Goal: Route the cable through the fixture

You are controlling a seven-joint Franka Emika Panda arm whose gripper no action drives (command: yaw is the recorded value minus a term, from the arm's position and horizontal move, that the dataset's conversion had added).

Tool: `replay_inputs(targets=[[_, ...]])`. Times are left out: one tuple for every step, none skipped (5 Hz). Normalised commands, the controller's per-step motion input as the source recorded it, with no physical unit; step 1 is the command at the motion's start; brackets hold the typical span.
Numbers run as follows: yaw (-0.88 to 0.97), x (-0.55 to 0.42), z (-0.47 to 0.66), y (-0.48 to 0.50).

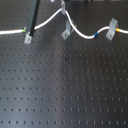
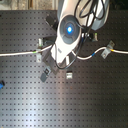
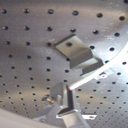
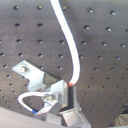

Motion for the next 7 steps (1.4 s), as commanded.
replay_inputs(targets=[[-0.01, 0.051, 0.31, 0.002], [-0.08, 0.058, 0.27, -0.038], [-0.06, -0.062, 0.23, -0.107], [0.00, -0.123, 0.20, -0.118], [0.02, -0.189, 0.10, 0.018], [0.12, -0.183, 0.21, 0.162], [0.11, -0.138, 0.46, 0.141]])
